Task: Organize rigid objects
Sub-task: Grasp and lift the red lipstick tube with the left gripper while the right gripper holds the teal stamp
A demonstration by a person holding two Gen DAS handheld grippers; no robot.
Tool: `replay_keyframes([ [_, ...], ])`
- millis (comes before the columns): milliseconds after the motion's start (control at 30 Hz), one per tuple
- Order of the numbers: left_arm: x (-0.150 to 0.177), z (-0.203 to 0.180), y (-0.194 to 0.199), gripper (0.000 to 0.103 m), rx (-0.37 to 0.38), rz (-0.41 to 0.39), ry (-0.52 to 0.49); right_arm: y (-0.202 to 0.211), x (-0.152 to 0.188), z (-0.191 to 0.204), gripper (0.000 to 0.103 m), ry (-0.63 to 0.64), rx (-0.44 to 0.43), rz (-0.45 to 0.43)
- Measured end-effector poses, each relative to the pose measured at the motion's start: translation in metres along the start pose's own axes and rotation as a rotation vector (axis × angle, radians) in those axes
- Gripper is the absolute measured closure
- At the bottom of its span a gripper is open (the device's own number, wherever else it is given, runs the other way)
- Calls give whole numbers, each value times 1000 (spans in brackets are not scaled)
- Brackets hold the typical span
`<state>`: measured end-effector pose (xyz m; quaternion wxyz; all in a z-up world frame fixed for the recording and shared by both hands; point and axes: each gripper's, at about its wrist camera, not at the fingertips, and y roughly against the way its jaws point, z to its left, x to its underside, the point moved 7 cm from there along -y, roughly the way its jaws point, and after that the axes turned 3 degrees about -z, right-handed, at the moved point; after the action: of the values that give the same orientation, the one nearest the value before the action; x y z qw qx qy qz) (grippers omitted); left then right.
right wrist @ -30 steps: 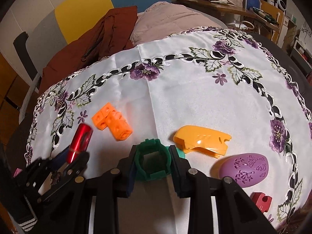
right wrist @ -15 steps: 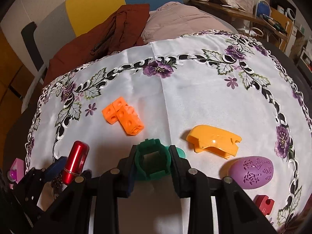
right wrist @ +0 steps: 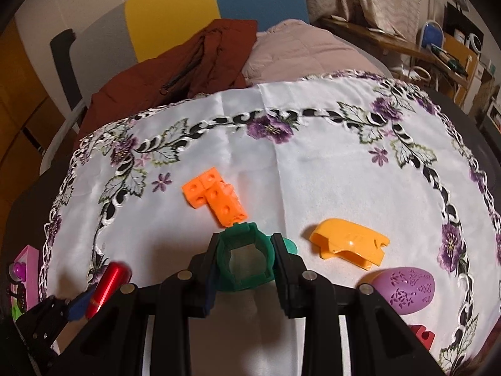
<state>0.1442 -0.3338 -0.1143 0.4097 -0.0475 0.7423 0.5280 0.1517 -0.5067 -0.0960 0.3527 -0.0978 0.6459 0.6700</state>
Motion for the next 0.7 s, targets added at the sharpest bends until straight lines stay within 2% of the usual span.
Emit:
replay_keyframes([
  [400,33,40,67,77,-12,-65,116,3,2,18,73,98,9,-34],
  [700,60,81,110,77,-29,-101,223,2,4,25,73,122,-4,-39],
])
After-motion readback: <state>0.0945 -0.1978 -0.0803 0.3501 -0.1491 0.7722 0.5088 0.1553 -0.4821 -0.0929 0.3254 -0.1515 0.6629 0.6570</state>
